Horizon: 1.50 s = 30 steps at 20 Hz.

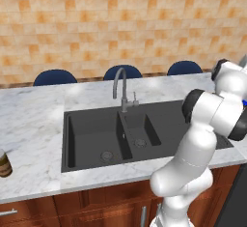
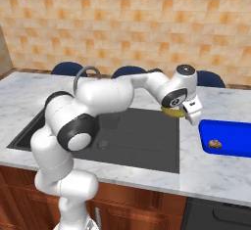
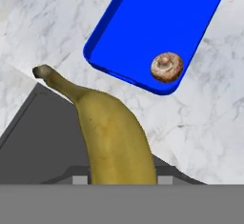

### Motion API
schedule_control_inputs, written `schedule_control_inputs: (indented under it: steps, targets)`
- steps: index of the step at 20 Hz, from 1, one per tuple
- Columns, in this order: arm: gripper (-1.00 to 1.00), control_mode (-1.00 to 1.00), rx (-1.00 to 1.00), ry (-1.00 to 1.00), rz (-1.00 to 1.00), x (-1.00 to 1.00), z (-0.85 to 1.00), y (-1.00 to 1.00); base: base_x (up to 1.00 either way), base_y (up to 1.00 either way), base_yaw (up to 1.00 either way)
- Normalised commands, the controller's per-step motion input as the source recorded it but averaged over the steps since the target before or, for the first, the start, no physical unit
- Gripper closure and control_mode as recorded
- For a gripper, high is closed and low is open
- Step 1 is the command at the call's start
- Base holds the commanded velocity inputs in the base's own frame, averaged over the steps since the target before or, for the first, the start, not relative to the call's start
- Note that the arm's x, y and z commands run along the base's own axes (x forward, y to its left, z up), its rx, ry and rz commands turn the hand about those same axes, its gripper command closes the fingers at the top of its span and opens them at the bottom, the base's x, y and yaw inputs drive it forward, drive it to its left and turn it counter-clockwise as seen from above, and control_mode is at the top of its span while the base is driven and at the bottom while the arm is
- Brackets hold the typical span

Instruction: Pick up all produce items and place them in the sink. Turn on the sink faucet to wash them. Then turn the sink off and put them in the tray.

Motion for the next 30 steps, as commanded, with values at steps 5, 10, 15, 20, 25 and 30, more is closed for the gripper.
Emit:
schedule_control_inputs:
  steps: [5,10,15,20,25,30]
  targets:
    - [1.00,-1.00,-0.03,0.00,-0.12,0.06,0.00,-0.45,0.00,0.00,0.00]
    - [1.00,-1.00,0.00,0.00,-0.09,0.05,0.00,-0.58,0.00,0.00,0.00]
    - [1.00,-1.00,0.00,0.00,-0.09,0.02,-0.06,-0.62,0.00,0.00,0.00]
    - [1.00,-1.00,0.00,0.02,-0.08,0.22,-0.10,-0.49,0.00,0.00,0.00]
    - [1.00,-1.00,0.05,0.10,-0.07,0.27,-0.21,-0.50,0.00,0.00,0.00]
    - [1.00,-1.00,0.06,0.06,-0.03,0.09,-0.31,-0.35,0.00,0.00,0.00]
